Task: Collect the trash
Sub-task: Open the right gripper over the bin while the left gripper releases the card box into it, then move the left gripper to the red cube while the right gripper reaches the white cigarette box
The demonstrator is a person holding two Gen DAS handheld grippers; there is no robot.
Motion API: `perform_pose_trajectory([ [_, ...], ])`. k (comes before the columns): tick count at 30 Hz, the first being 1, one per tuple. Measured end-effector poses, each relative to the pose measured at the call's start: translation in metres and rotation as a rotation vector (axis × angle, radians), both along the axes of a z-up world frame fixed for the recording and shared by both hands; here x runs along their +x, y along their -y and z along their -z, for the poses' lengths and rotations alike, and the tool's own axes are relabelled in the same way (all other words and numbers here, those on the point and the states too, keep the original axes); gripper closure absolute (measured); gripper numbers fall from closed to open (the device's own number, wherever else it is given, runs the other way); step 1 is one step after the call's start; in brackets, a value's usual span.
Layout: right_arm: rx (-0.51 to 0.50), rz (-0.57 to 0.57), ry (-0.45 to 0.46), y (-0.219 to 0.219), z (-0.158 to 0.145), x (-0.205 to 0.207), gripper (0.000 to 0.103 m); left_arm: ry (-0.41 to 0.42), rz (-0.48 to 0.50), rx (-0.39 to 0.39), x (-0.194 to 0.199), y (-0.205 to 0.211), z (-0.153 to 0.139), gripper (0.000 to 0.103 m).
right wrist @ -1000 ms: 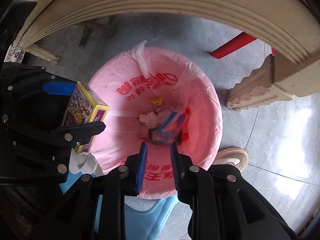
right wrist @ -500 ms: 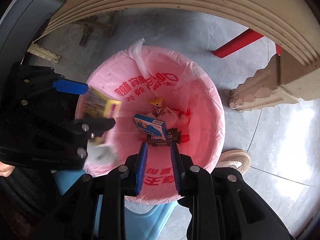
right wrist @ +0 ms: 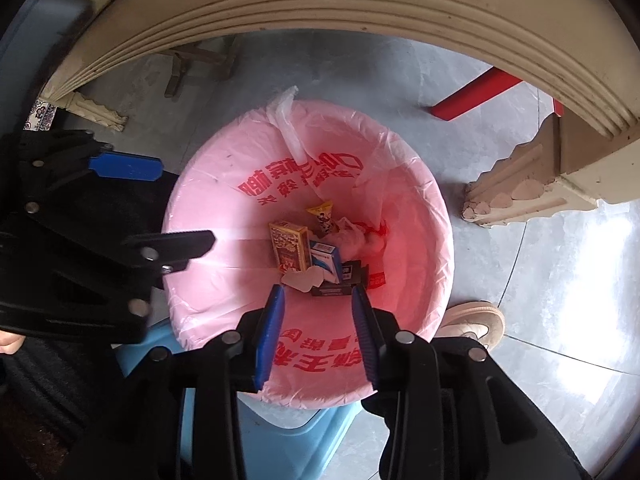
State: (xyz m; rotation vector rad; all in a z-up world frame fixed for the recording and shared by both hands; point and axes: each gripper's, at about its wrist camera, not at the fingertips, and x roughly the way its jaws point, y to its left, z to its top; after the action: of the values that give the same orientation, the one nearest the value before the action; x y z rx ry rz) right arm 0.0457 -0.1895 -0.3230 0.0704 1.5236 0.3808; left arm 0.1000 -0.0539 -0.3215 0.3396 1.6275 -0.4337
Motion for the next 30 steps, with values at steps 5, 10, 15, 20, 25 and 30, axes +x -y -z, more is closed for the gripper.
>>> perform_pose_trajectory([
  [5,0.042,-0.03,0.053,-0.005,-0.033,-0.001,0.066,0.096,-0.012,-0.021,0.004,-0.019,-0.066,0.025],
  [10,0.123,-0.036,0.197,0.003,-0.107,0.008,0.041,0.216,-0.024,-0.028,0.022,-0.041,-0.141,0.02],
  [15,0.107,-0.102,0.306,0.012,-0.178,0.037,0.041,0.234,-0.067,-0.055,0.05,-0.055,-0.192,0.02],
  [20,0.148,-0.272,0.386,0.014,-0.252,0.084,0.041,0.276,0.065,-0.049,0.074,-0.044,-0.235,0.02],
  [25,0.139,-0.428,0.439,0.006,-0.303,0.127,0.026,0.263,0.208,-0.031,0.093,-0.035,-0.257,0.02],
  [30,0.108,-0.544,0.463,-0.007,-0.329,0.16,0.025,0.239,0.335,-0.041,0.11,-0.03,-0.261,0.02],
])
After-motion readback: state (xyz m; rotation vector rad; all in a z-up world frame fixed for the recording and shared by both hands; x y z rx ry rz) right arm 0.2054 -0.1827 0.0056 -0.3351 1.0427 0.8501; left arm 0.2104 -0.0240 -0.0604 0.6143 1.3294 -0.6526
